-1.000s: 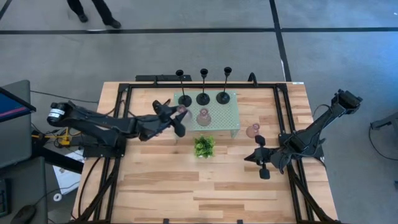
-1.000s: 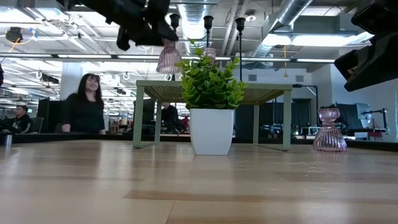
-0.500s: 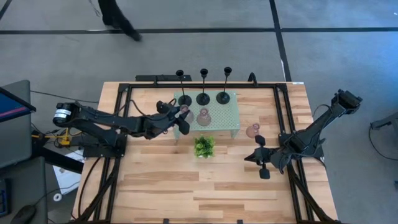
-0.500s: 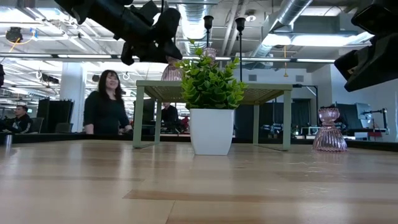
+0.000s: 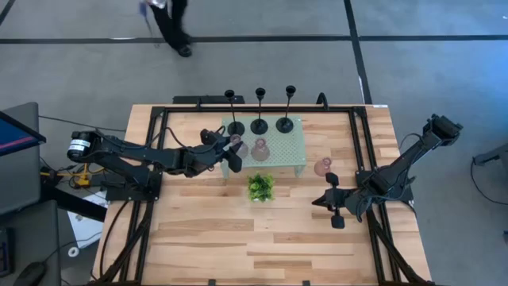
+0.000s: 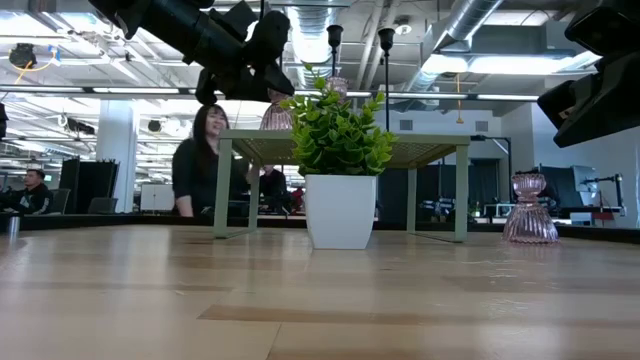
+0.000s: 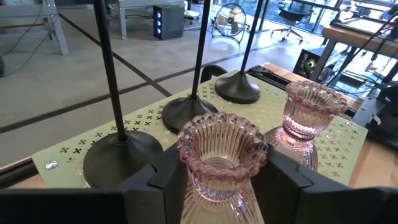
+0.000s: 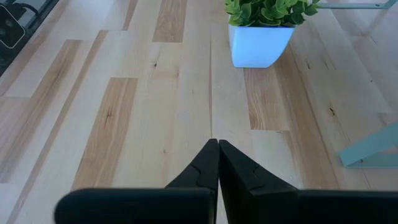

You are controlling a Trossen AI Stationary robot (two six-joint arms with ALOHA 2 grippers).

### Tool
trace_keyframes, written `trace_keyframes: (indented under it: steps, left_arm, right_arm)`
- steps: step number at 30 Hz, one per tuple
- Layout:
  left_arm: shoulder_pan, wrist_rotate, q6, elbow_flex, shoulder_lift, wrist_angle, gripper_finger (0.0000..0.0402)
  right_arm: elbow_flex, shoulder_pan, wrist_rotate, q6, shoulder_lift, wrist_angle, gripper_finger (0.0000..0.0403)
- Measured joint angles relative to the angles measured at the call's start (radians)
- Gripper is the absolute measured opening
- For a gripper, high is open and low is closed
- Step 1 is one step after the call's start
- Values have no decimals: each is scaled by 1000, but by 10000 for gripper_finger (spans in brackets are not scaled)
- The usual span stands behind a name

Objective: Pick & Place candle stick holders
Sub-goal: Put the bottom pink glass candle holder on the shelf, then put the pink glass candle holder on the shelf

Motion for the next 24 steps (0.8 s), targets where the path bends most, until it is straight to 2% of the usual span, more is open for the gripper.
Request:
trace_keyframes:
  steps: [12, 19, 24]
  left_arm:
    - [0, 13, 22, -1, 1, -1, 195]
    - [0, 39, 31, -2, -1, 98, 211]
    - [0, 40, 149, -2, -19, 180, 224]
  right_arm:
    - [0, 0, 0, 1, 0, 0, 0]
    - [0, 0, 0, 1, 0, 0, 0]
    - [0, 0, 0, 1, 0, 0, 0]
